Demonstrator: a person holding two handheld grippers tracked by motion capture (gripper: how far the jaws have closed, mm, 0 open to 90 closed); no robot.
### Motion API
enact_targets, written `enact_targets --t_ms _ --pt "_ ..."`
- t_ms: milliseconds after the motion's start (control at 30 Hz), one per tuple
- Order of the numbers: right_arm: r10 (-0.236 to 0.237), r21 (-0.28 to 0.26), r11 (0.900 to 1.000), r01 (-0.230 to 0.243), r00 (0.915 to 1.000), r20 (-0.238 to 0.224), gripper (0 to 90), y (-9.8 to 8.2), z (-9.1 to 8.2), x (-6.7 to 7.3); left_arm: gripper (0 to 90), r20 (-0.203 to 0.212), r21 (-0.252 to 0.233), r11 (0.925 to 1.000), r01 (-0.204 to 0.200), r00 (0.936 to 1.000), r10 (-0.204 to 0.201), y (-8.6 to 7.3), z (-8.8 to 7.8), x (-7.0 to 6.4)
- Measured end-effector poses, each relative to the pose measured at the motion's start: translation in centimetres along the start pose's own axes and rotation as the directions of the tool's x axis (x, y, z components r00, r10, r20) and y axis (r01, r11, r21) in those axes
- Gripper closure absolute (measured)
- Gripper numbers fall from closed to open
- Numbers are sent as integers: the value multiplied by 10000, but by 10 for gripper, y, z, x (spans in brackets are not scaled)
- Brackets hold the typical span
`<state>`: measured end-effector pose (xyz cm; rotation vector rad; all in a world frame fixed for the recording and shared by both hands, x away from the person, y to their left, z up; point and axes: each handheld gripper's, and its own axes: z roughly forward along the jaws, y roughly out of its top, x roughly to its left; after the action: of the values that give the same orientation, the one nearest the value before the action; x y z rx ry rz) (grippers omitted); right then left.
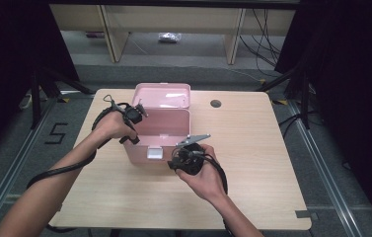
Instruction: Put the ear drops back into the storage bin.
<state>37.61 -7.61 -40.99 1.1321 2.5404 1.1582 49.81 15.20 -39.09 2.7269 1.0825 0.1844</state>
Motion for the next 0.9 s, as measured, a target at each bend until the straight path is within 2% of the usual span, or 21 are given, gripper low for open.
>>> enact_targets --t_ms 400,900 --pt "5 8 10000 -4 10000 -76 754 -1 0 -2 710 65 171 9999 -9 10000 7 1 4 -1" --pt "63 35 10000 -62 9999 -107 753 -1 0 -2 710 60 111 9999 -41 10000 40 2 7 -1"
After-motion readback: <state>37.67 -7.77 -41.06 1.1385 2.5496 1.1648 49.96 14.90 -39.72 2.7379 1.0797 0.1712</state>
